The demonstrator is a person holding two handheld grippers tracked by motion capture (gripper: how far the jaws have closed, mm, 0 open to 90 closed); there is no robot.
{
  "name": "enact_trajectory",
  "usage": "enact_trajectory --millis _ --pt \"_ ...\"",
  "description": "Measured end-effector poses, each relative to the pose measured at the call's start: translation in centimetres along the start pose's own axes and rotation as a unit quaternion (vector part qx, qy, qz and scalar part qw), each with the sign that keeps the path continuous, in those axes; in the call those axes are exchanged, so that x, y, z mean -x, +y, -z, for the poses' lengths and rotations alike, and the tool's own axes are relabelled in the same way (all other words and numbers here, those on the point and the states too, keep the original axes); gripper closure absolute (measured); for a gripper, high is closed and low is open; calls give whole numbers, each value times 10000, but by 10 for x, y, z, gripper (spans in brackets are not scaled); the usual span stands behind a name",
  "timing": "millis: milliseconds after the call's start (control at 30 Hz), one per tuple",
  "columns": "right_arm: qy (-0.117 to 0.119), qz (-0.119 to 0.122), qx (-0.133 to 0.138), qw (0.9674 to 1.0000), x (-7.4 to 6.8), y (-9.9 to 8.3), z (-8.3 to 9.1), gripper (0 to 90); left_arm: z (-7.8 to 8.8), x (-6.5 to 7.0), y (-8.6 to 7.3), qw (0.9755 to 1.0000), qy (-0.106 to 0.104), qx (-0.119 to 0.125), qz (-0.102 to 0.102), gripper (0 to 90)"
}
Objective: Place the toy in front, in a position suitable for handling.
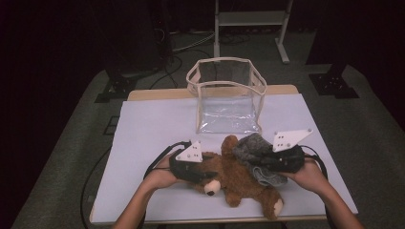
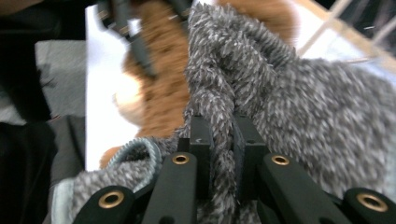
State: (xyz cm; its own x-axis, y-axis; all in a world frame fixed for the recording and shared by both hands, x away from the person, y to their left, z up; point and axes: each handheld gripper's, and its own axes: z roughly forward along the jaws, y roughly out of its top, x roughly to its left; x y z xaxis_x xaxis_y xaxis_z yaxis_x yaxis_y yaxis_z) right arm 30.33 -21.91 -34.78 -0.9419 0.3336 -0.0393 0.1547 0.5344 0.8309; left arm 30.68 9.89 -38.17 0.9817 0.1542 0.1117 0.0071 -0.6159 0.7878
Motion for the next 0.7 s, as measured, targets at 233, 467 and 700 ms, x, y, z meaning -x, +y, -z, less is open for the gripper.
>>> enact_trajectory --millis 233,467,700 --pt "221 -100 -107 9996 0 -2 -15 793 7 12 -5 9999 71 104 -33 484" --pt "198 -30 -143 9997 -17 -18 -12 796 18 6 6 9994 -156 271 143 406" --pt "185 131 92 9997 -23 -10 7 796 13 9 -3 9993 -192 239 192 547"
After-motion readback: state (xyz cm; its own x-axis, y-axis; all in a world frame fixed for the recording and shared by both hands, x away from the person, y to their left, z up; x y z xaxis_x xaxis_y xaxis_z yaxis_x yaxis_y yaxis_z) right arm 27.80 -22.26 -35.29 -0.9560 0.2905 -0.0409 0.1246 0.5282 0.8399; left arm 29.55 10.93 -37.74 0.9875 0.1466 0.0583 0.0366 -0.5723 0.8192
